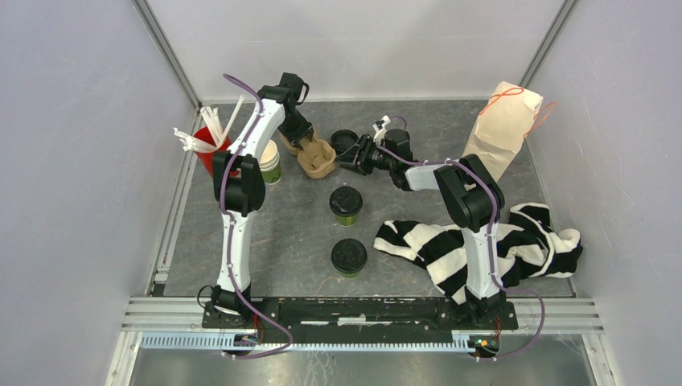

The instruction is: Pack the takeout coffee

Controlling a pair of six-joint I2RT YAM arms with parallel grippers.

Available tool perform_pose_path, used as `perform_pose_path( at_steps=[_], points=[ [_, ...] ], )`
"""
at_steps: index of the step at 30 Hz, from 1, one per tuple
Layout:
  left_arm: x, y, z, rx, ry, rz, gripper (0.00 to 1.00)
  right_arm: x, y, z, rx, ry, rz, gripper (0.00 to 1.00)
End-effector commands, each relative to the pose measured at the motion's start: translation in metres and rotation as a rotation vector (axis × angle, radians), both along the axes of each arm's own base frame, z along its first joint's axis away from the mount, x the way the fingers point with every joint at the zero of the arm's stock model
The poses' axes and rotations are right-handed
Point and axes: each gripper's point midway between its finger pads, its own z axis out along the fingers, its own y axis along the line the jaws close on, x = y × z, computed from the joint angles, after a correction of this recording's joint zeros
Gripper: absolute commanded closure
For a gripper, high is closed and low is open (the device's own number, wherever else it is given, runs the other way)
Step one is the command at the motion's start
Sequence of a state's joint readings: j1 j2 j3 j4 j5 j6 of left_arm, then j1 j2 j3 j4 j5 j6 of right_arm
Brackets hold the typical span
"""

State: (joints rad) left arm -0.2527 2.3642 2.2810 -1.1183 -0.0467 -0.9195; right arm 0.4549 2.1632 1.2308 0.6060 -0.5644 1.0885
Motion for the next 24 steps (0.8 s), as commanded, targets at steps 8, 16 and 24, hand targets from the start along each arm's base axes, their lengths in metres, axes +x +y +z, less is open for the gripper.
perform_pose_path(
  at_steps=[8,16,24],
  points=[
    [0.003,-0.004,-0.003,-0.025,0.004,0.01,0.98,0.008,0.004,0.008,0.035,-0.041,0.003,0.51],
    [0.002,-0.005,-0.004,-0.032,0.007,0.011,0.98,0.014,0.011,0.018,0.062,-0.057,0.013,0.51],
    [0.001,-0.005,-0.005,-0.031,0.013,0.01,0.98,0.014,0.016,0.04,0.142,-0.072,0.014,0.5]
  ],
)
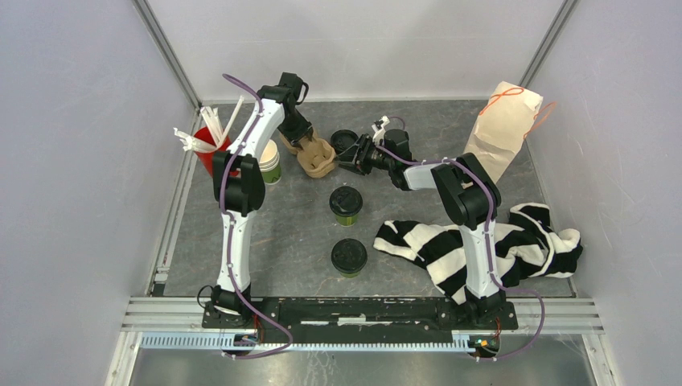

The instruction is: Pack the takeout coffee

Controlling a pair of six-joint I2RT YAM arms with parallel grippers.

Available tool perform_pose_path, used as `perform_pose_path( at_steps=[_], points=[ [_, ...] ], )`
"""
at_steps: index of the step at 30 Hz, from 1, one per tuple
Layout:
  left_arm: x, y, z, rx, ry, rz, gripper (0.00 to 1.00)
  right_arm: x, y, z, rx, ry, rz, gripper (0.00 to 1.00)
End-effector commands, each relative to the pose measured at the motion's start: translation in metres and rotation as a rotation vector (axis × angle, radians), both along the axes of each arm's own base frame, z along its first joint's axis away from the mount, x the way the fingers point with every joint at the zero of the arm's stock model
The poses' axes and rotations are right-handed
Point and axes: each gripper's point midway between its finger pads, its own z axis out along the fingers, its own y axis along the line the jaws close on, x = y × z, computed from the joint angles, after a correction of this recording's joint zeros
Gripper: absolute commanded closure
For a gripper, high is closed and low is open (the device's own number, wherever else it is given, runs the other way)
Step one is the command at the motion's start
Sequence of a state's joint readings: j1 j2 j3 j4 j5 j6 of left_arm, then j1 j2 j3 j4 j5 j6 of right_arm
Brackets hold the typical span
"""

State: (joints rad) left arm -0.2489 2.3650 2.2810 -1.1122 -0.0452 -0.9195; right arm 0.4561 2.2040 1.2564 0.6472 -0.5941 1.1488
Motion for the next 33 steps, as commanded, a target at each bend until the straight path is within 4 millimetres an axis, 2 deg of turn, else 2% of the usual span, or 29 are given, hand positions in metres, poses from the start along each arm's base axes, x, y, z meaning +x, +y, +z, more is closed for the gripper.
perform_pose_path(
  at_steps=[1,7,15,20,29,33],
  points=[
    [-0.001,-0.007,-0.004,-0.03,0.017,0.006,0.98,0.012,0.01,0.041,0.095,-0.1,-0.003,0.49],
    [-0.003,-0.009,-0.006,-0.037,0.021,0.004,0.98,0.013,0.011,0.031,0.088,-0.053,-0.01,0.48],
    [-0.007,-0.012,-0.006,-0.036,0.029,-0.003,0.98,0.018,0.014,0.025,0.117,0.014,-0.034,0.37],
    [-0.008,-0.015,-0.007,-0.04,0.03,-0.008,0.98,0.02,0.012,0.012,0.122,0.094,-0.069,0.32],
    [-0.014,-0.022,-0.008,-0.038,0.039,-0.024,0.98,0.021,0.012,0.013,0.191,0.137,-0.088,0.18],
    [-0.015,-0.023,-0.01,-0.035,0.042,-0.03,0.98,0.02,0.012,0.028,0.256,0.076,-0.073,0.16]
  ],
)
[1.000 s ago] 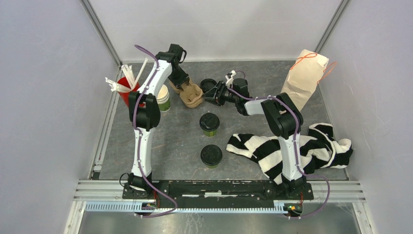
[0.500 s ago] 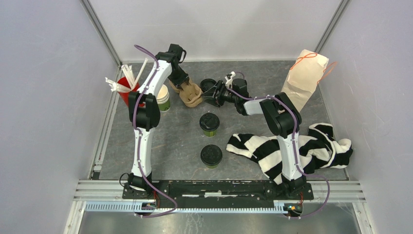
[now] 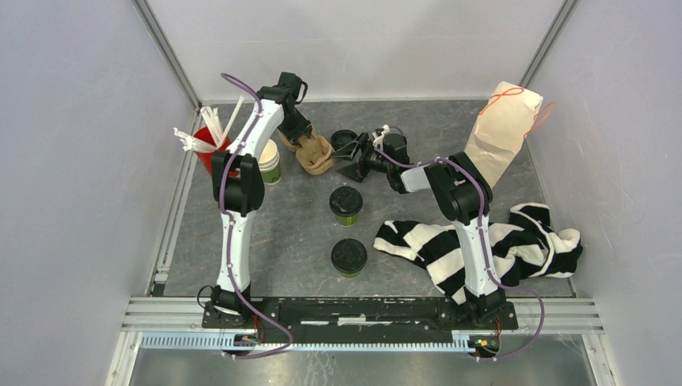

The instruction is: Pack the takeout coffee

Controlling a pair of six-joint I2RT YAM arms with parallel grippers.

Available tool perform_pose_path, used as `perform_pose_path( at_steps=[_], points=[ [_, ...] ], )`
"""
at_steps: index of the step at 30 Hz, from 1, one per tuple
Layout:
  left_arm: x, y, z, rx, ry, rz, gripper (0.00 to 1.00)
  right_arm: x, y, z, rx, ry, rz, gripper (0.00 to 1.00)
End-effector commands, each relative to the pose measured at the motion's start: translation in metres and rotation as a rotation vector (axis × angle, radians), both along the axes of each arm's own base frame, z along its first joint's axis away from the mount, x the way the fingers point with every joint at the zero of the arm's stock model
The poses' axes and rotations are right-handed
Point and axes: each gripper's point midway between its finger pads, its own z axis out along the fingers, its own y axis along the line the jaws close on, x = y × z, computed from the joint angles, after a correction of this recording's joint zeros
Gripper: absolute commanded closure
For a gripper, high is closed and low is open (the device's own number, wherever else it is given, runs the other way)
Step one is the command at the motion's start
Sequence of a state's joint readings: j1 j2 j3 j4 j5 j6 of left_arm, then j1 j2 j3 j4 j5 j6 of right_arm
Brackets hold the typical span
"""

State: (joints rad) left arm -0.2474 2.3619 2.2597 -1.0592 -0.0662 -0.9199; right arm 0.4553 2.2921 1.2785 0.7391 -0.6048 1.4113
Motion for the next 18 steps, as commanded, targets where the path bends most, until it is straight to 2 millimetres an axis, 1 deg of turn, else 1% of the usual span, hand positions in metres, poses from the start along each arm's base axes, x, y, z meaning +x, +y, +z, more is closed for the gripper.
perform_pose_path(
  at_steps=[1,6,9,11,13,15,18],
  points=[
    [-0.024,-0.025,-0.007,-0.041,0.075,-0.045,0.98,0.014,0.006,0.041,0.107,-0.145,-0.038,0.16],
    [-0.025,-0.023,-0.007,-0.02,0.071,-0.053,0.98,0.02,0.007,0.051,0.073,-0.244,-0.033,0.12],
    [-0.024,-0.025,-0.009,-0.023,0.07,-0.073,0.98,0.02,0.007,0.037,-0.026,-0.267,-0.002,0.11],
    [-0.023,-0.026,-0.008,-0.023,0.06,-0.099,0.98,0.017,0.003,0.031,-0.035,-0.26,-0.006,0.11],
    [-0.018,-0.03,-0.002,-0.028,0.026,-0.154,0.97,0.014,-0.001,0.025,-0.029,-0.24,-0.013,0.11],
    [-0.015,-0.033,0.006,-0.035,-0.01,-0.223,0.81,0.014,-0.002,0.015,-0.052,-0.216,-0.006,0.11],
    [-0.01,-0.034,0.023,-0.021,-0.076,-0.297,0.58,0.016,-0.001,0.009,-0.072,-0.205,0.011,0.12]
  ],
)
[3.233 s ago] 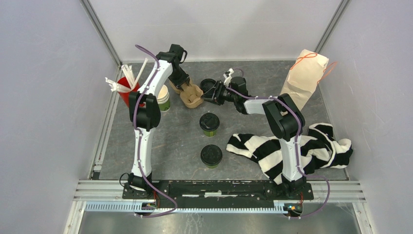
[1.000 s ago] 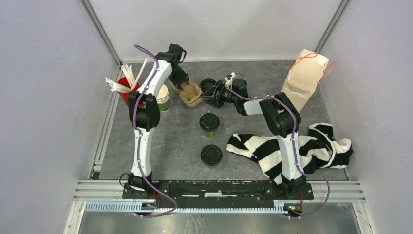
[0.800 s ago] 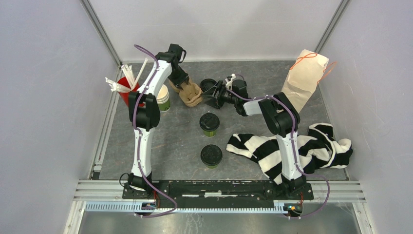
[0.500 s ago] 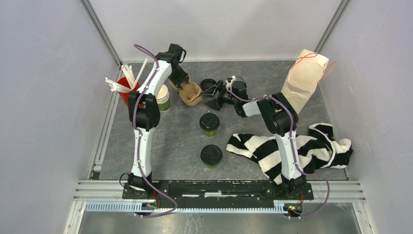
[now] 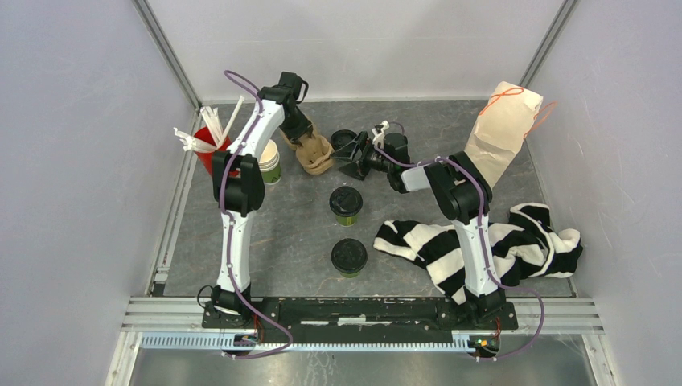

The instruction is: Pack the takeout coffee

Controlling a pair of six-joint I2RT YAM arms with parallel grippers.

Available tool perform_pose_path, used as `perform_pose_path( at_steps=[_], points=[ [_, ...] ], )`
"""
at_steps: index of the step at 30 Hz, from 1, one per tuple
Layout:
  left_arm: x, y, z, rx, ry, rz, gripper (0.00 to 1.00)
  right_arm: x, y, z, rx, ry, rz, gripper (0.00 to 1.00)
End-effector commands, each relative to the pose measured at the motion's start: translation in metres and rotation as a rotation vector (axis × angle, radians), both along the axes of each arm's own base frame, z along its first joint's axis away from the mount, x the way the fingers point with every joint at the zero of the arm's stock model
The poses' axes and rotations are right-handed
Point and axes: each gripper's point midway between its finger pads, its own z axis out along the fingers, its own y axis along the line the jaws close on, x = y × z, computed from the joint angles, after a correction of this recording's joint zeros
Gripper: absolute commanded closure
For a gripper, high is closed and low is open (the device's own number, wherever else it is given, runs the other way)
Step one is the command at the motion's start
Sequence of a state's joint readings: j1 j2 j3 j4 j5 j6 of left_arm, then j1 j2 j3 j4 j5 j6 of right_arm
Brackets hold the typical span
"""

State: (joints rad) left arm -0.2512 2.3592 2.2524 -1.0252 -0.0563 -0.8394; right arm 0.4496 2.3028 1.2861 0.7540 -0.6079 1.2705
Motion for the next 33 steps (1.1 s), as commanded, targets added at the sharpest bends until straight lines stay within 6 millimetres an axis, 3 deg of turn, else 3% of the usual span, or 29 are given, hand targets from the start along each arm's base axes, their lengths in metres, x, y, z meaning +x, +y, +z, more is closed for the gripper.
perform_pose_path(
  at_steps=[1,5,11,13,16,20,26,31,33],
  points=[
    [-0.012,-0.032,0.028,-0.036,-0.067,-0.239,0.52,0.014,0.002,0.012,-0.014,-0.068,-0.015,0.12],
    [-0.01,-0.037,0.05,-0.038,-0.137,-0.337,0.28,0.014,0.0,0.006,-0.016,-0.049,-0.012,0.12],
    [-0.023,-0.047,0.078,0.037,-0.222,-0.495,0.06,0.017,0.001,0.004,-0.014,-0.043,-0.007,0.12],
    [-0.033,-0.053,0.074,0.033,-0.216,-0.538,0.01,0.018,0.001,0.005,-0.014,-0.041,-0.004,0.12],
    [-0.047,-0.058,0.069,0.072,-0.198,-0.573,0.06,0.018,0.001,0.008,-0.012,-0.044,0.001,0.12],
    [-0.062,-0.041,0.059,0.1,-0.14,-0.494,0.1,0.02,-0.001,0.01,-0.072,-0.074,0.026,0.13],
    [-0.056,-0.016,0.052,0.103,-0.13,-0.387,0.06,0.021,-0.002,0.021,-0.128,-0.124,0.052,0.2],
    [-0.057,-0.017,0.031,0.105,-0.069,-0.418,0.07,0.02,-0.005,0.032,-0.142,-0.137,0.049,0.26],
    [-0.06,-0.029,0.028,0.048,-0.069,-0.47,0.15,0.019,-0.005,0.031,-0.146,-0.128,0.048,0.29]
  ],
)
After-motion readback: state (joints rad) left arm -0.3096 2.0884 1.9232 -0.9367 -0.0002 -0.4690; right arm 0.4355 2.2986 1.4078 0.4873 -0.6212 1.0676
